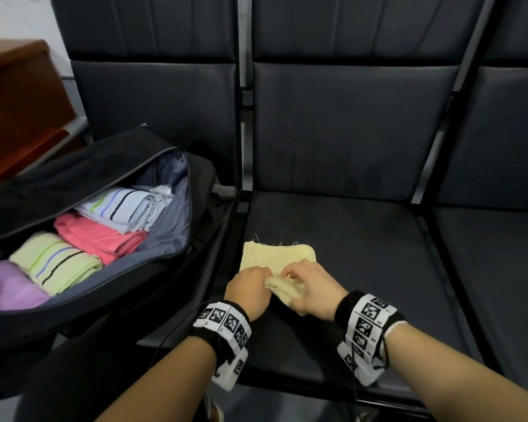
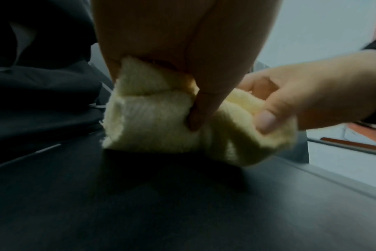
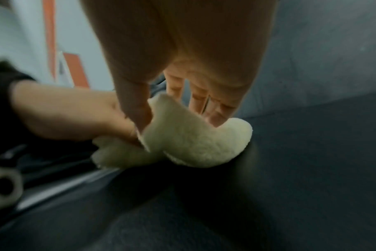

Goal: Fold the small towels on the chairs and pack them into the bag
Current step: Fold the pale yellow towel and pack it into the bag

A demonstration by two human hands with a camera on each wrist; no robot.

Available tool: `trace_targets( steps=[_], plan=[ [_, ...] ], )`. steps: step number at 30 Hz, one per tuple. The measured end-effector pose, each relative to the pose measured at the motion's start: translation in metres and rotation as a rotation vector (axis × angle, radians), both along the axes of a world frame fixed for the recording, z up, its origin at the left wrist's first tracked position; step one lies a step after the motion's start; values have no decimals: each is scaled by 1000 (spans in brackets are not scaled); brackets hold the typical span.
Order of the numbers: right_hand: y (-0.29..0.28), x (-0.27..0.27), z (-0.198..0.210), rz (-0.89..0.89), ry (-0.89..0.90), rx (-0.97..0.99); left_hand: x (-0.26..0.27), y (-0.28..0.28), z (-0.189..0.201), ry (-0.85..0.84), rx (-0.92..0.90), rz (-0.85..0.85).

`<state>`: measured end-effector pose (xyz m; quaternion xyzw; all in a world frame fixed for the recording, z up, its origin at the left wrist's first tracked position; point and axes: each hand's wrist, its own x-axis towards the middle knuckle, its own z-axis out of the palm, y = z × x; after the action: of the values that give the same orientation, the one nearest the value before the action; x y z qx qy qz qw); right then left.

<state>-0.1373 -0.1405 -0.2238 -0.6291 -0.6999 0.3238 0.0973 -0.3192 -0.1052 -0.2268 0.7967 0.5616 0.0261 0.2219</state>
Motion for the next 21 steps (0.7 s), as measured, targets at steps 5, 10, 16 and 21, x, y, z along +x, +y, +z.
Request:
trace_targets(
  steps=[5, 10, 16, 21],
  plan=[
    [5, -4, -10, 70, -213, 59, -7, 5, -3, -35, 14, 7],
    [13, 9, -3, -65, -121, 14, -18, 14, -5, -8, 10, -43],
    [22, 32, 4, -363, 212, 26, -33, 34, 7, -433, -195, 146],
    [28, 39, -10, -546, 263, 6, -25, 40, 0, -508, -187, 232]
  ],
)
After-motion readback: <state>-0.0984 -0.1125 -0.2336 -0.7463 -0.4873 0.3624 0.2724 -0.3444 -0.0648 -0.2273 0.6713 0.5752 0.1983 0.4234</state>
